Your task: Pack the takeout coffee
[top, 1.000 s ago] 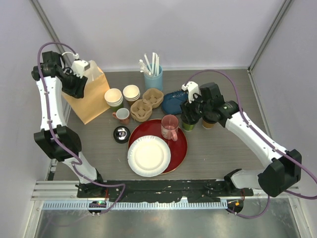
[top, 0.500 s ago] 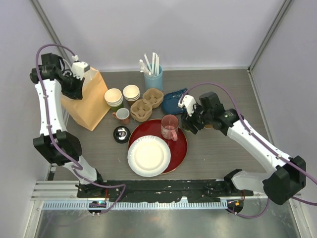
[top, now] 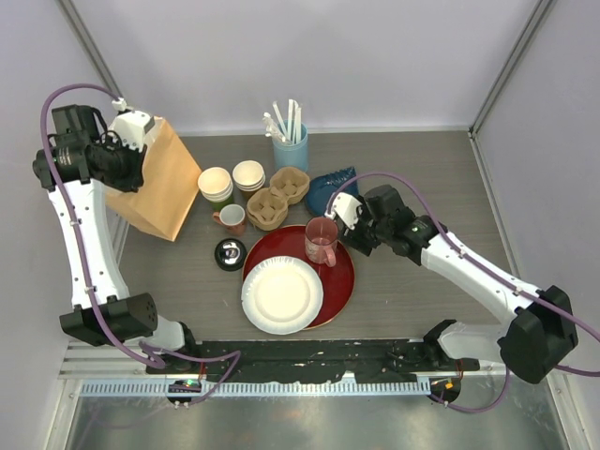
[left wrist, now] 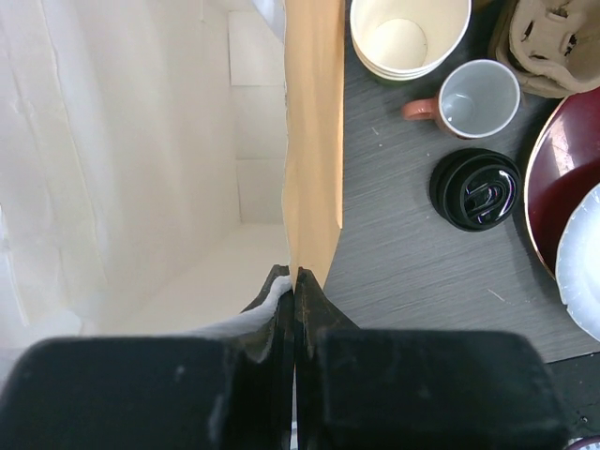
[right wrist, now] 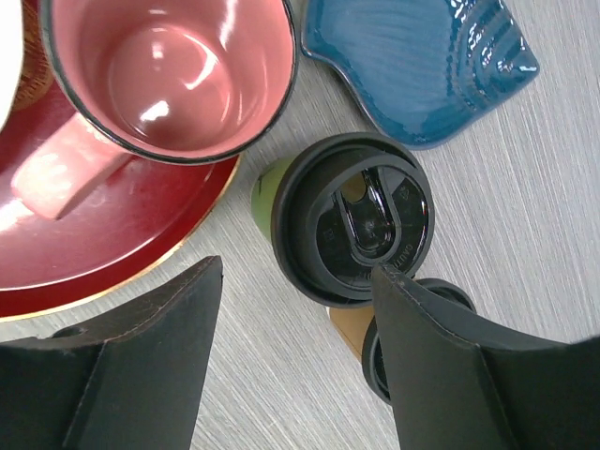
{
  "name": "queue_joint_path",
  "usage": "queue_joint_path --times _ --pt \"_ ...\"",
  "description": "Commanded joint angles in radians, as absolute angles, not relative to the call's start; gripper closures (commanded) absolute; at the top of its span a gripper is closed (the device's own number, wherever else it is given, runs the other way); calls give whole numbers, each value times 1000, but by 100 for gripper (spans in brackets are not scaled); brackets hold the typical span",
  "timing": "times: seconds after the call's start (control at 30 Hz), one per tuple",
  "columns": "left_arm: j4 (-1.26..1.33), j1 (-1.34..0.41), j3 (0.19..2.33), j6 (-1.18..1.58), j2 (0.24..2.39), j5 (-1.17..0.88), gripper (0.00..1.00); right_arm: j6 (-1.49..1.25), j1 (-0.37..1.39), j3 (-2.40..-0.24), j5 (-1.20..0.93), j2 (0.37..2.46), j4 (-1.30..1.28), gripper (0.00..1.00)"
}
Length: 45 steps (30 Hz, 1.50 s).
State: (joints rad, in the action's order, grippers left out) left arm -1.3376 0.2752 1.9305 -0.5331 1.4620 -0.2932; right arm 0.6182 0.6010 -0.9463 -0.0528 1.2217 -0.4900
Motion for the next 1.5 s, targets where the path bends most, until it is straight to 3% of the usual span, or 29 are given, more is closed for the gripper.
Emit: queue_joint_path --times 0.0,0.77,0.9,1.1,1.47 --pt "-1335 278 1959 -519 1442 -290 100 653 611 -917 57 1230 -381 30" --pt "-1342 278 1974 -528 1448 -347 100 620 615 -868 359 1336 -253 34" --pt "-1341 278 1970 -529 1445 -347 100 630 618 -865 252 1313 -270 34" --pt "-1344 278 1967 -532 1442 -359 100 624 618 -877 361 1313 -270 31" --pt "-1351 276 1973 -534 1453 -374 100 629 657 -890 112 1146 -259 22"
